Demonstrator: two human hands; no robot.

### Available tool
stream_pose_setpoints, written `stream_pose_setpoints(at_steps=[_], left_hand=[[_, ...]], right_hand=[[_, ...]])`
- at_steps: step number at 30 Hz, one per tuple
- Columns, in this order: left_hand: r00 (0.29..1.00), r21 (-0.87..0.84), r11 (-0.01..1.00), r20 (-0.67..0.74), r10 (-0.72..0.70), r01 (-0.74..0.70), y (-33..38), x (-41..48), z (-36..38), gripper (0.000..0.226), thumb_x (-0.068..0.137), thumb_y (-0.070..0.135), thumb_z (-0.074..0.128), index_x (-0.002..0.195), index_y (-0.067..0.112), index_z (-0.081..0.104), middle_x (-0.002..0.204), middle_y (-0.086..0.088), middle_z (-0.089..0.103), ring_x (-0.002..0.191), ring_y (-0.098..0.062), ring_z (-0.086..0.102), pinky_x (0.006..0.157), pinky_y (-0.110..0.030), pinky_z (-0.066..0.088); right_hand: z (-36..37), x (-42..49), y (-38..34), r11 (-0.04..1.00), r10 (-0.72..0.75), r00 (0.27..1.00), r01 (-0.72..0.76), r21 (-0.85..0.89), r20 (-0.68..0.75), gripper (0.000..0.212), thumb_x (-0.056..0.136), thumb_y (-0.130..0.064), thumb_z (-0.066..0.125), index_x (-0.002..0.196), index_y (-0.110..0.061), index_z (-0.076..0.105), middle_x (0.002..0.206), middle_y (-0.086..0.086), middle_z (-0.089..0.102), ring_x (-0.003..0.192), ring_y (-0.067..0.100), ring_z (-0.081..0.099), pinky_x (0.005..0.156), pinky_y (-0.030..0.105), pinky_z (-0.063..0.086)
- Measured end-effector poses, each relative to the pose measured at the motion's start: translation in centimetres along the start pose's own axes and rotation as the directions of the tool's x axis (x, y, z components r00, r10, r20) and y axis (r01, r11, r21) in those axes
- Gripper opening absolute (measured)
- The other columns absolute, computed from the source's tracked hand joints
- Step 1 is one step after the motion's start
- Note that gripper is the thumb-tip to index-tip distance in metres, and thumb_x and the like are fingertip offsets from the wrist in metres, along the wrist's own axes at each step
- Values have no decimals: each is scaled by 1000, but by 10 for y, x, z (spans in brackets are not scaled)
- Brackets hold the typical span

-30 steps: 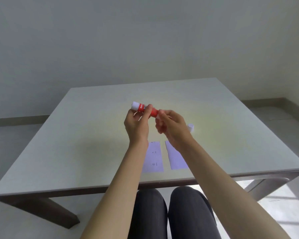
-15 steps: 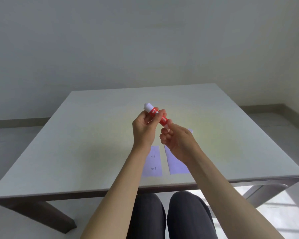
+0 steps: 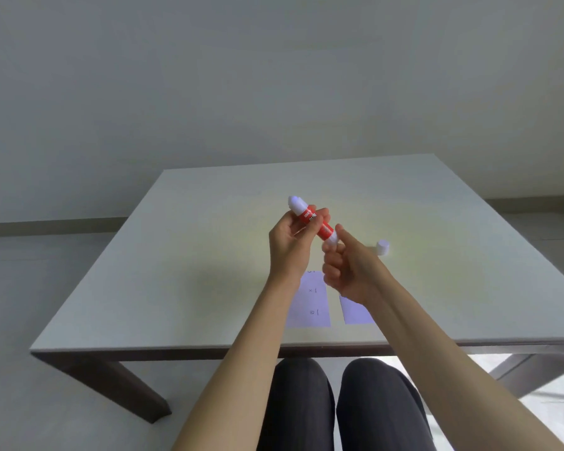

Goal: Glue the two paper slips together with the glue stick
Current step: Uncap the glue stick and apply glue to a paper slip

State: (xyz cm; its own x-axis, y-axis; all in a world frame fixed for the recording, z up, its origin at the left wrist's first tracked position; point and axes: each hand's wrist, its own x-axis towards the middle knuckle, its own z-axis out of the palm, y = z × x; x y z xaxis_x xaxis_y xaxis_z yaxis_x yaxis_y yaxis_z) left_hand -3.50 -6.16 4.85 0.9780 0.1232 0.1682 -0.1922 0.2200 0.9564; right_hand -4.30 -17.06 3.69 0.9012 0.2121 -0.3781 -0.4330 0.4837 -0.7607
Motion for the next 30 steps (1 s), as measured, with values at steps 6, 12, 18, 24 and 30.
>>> stream_pose_setpoints(at_steps=[6,12,18,24,30], left_hand=[[1000,-26,999,3,-22,22,-4,2,-5,6,87,16,63,91,20,63,95,3,76,105,-22,68,97,-37,50],[994,14,999,105,-42,41,-10,0,-4,8,85,19,64,92,24,65,99,4,75,100,-11,69,84,-21,52],[980,-4,995,176,-97,99,-18,-4,-5,13,92,13,55,102,18,61,109,-1,72,109,-12,66,97,-26,48],[903,229,971,402,-151,60,-19,-5,-20,41,94,22,53,133,30,46,145,12,42,118,11,49,98,-12,38],[820,890,452,297,-490,-52,-32,0,-98,66,97,33,46,151,28,9,161,1,8,148,-9,0,119,-45,-9]], right_hand=[[-5,-1,12,911,-354,935,353,-214,36,30,92,-36,55,97,-8,63,61,1,58,48,14,55,47,21,40],[-9,2,9,993,-87,996,86,-77,-9,47,96,-44,41,62,-13,51,41,-4,45,35,14,45,53,26,35],[-14,1,13,999,44,998,-46,-29,-39,58,91,-58,38,58,-13,51,43,2,49,36,18,47,58,32,44],[-15,1,15,977,-160,987,158,142,2,36,91,-41,55,71,-17,73,59,-1,56,47,11,54,54,22,53],[-41,8,2,965,-234,952,251,69,-197,26,86,-24,66,97,-13,45,61,0,41,49,13,45,51,22,50]])
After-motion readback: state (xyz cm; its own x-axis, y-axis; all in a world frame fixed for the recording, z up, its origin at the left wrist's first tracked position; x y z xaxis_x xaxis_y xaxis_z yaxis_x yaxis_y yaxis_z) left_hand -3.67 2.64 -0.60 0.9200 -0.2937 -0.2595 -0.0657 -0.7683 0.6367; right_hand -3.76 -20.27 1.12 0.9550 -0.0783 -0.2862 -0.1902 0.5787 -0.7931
